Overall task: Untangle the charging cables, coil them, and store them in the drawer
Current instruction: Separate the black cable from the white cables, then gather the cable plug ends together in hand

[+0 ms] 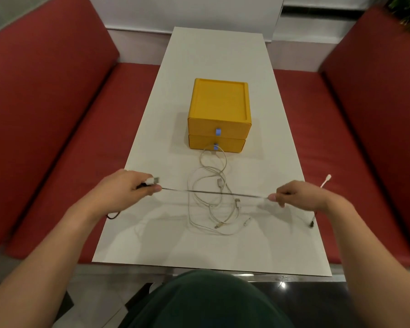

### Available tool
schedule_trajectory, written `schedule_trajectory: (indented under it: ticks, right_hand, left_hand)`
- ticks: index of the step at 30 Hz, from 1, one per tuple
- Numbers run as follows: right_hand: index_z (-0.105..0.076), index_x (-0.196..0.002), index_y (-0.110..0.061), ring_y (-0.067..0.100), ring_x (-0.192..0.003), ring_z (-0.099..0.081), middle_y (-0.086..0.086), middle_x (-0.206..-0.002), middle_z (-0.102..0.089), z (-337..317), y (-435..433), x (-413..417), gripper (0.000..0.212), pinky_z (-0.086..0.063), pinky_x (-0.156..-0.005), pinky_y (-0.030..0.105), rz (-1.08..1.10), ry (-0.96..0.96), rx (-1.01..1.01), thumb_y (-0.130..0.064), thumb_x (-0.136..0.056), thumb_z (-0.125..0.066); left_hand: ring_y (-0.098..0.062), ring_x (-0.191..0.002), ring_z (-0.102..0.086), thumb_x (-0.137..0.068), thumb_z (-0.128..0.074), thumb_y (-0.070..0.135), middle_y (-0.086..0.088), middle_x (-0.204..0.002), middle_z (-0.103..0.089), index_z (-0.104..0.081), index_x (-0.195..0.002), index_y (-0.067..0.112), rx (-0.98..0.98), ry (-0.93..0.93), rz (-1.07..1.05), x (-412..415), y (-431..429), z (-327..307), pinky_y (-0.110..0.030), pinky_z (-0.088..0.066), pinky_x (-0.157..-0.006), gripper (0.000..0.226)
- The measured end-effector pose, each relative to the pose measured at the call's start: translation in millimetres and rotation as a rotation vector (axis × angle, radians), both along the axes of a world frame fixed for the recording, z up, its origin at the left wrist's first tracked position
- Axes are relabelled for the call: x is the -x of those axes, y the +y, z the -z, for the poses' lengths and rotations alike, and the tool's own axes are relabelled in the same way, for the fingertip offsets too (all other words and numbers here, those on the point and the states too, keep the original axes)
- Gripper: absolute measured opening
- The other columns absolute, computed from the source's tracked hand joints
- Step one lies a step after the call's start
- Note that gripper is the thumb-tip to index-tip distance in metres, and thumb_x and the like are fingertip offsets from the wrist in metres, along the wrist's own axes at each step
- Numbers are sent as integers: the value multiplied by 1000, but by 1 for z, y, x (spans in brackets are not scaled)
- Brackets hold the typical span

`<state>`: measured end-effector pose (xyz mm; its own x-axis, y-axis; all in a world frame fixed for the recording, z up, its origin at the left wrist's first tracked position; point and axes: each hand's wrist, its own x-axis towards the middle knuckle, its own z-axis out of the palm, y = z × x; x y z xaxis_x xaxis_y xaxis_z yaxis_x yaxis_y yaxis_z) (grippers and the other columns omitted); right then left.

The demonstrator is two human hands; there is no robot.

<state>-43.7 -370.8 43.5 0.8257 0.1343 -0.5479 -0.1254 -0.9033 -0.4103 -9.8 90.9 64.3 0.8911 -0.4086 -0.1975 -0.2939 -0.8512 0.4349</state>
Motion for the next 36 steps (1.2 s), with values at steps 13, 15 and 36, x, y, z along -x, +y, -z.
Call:
schedule_trajectory:
  ticks: [13,15,36]
  right_hand:
    - [-70,-112,-33,30,-107,-66,1,-117,-69,41,123,-34,25,-54,-83,38,88,-240,114,-30,-94,-53]
    - [-70,-107,-25,33,-102,-65,8,-110,-70,50,145,-41,24,-51,-77,36,186,-265,93,-40,-97,-55]
    - [-70,-108,-21,11,-83,-74,-5,-88,-77,13,175,-32,16,-59,-77,32,651,-698,-754,-30,-95,-74]
  left_hand:
    - [-16,-70,-57,-99,-48,64,2,-66,-61,-55,-80,18,-157,38,149,24,-40,37,-35,-45,-62,50]
    - [-17,-70,-57,-99,-47,63,3,-66,-60,-53,-79,19,-160,12,151,26,-44,36,-35,-44,-62,49]
    - [5,-68,-54,-105,-53,38,30,-69,-60,-66,-86,23,531,29,-298,27,-46,4,-18,-38,-65,27]
